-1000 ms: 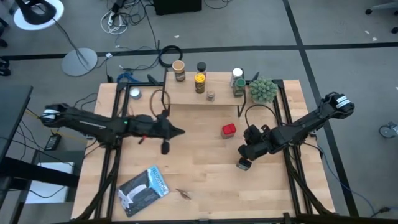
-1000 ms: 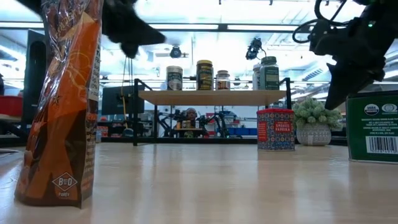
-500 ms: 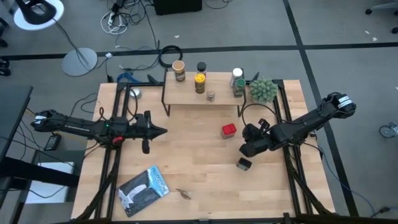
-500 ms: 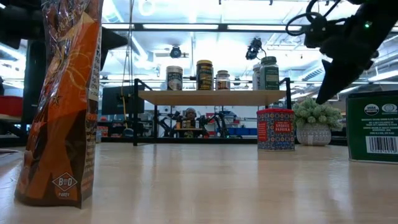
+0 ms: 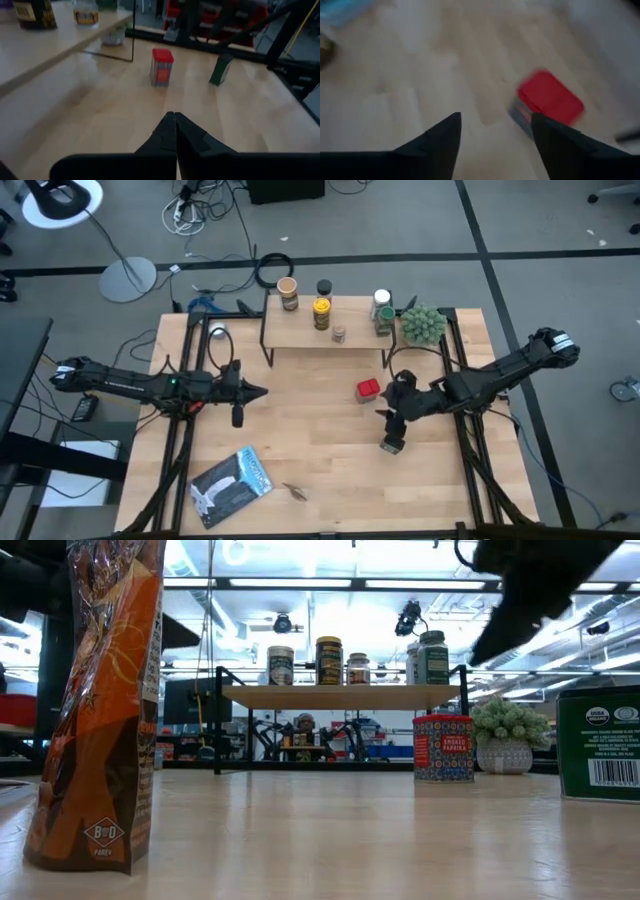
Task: Shelf spices
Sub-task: Put the red seasoning can on the shelf
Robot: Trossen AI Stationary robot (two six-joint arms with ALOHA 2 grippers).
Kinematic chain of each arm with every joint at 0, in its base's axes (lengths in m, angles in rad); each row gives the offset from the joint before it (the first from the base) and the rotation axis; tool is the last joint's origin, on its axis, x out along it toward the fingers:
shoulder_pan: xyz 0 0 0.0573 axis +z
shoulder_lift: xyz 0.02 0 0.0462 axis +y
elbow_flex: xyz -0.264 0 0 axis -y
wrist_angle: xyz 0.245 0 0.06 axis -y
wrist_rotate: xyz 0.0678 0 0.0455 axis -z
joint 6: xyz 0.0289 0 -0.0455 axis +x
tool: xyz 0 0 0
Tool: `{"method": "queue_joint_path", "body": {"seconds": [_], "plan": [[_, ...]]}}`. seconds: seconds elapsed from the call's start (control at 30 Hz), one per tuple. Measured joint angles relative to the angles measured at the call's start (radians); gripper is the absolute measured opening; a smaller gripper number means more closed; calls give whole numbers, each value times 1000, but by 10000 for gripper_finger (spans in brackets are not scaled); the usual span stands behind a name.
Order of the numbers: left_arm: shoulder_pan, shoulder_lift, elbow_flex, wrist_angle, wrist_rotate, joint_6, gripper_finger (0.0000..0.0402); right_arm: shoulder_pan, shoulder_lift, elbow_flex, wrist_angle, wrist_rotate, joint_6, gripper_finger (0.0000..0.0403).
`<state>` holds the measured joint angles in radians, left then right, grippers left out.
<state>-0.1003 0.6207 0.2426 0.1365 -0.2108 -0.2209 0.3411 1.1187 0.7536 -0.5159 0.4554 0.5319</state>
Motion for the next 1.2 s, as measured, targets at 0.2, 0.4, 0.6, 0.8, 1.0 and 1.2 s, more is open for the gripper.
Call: {"method": "queue_joint_path", "body": {"seconds": [0.2, 0.4, 0.6, 0.8, 1.0, 1.2], "plan": [[0, 1, 0, -33, 3, -20, 0, -59, 0, 0, 131, -63, -153, 292], [0, 1, 0, -33, 3, -20, 0, -112, 0, 0, 124, -79, -174, 338], [0, 1, 0, -31, 3, -27, 0, -175, 0, 0, 114, -111, -292, 359], [0, 1, 1, -26, 3, -28, 0, -244, 30, 105, 38, -198, -324, 347], [0, 1, 1, -24, -5, -23, 0, -293, 141, 311, -207, -246, -452, 332], [0, 1, 1, -26, -5, -22, 0, -381, 293, 467, -400, -372, -520, 318]]}}
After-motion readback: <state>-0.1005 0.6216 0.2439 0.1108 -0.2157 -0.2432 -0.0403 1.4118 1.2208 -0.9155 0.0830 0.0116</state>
